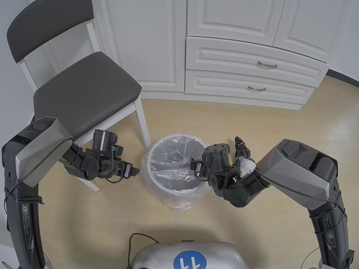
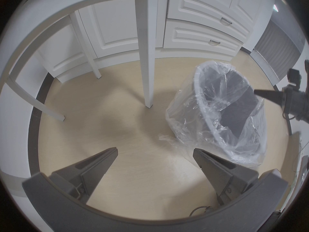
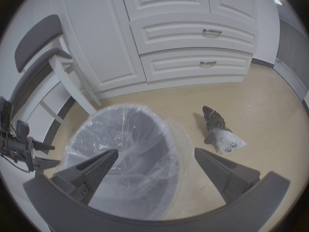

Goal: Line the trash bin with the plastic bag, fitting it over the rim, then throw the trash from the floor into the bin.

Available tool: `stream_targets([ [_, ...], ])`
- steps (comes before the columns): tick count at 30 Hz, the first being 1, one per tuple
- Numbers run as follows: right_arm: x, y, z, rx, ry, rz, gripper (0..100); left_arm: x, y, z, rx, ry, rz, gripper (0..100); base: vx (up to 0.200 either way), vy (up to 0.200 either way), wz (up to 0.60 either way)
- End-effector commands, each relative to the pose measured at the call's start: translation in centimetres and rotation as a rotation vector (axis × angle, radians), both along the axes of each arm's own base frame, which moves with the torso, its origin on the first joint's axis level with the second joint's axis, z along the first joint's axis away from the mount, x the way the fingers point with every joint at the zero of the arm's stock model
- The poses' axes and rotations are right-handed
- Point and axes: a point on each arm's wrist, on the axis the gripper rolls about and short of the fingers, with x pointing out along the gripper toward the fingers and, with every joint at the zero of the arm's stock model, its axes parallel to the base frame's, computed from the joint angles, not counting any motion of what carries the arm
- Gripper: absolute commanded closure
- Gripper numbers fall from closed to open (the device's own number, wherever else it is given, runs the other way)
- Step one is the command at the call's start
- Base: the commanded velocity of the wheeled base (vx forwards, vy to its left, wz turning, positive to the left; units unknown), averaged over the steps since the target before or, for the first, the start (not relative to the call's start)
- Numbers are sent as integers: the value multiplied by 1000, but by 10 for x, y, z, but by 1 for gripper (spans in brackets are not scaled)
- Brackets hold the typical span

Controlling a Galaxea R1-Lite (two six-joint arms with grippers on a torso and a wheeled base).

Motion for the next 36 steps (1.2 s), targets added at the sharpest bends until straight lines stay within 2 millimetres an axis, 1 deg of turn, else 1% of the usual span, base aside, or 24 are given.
stream_targets([
  [1,-5,2,-23,-58,76,10,0,-2,1,15,-5,-32,0,0,0,0,0],
  [8,-21,-9,-6,-110,190,54,0,-8,1,25,-7,-47,-1,0,0,0,0],
  [10,-32,-13,0,-111,236,105,0,-10,0,30,-10,-58,-4,0,0,0,0],
  [12,-42,-10,-1,-108,266,157,0,-12,-1,32,-11,-64,-10,0,0,0,0],
  [13,-43,-9,-2,-108,268,161,0,-12,-1,32,-11,-62,-10,0,0,0,0],
  [14,-49,-7,-5,-112,287,187,0,-14,-2,32,-13,-70,-14,0,0,0,0],
  [17,-57,1,-11,-121,301,214,0,-16,-6,31,-17,-85,-23,0,0,0,0],
  [18,-57,1,-11,-121,301,214,0,-16,-6,31,-17,-85,-23,0,0,0,0],
  [23,-79,22,-20,-102,335,264,0,-20,-19,31,-33,-109,-49,0,0,0,0],
  [24,-80,23,-20,-99,336,266,0,-20,-19,32,-33,-110,-51,0,0,0,0],
  [25,-87,30,-25,-95,345,279,0,-20,-24,30,-39,-120,-61,0,0,0,0],
  [27,-89,33,-28,-93,345,283,0,-22,-31,27,-42,-119,-73,0,0,0,0],
  [29,-87,32,-26,-87,341,278,0,-25,-43,20,-57,-104,-87,0,0,0,0],
  [31,-86,31,-25,-86,338,274,0,-25,-46,19,-65,-105,-88,0,0,0,0],
  [32,-81,28,-20,-74,323,256,0,-25,-59,11,-68,-117,-55,0,0,0,0],
  [34,-77,25,-16,-66,313,245,0,-24,-66,7,-59,-129,-31,0,0,0,0],
  [35,-71,20,-9,-50,294,228,0,-22,-74,2,-43,-153,4,0,0,0,0],
  [36,-68,17,-3,-42,282,220,0,-20,-79,-1,-35,-164,17,0,0,0,0],
])
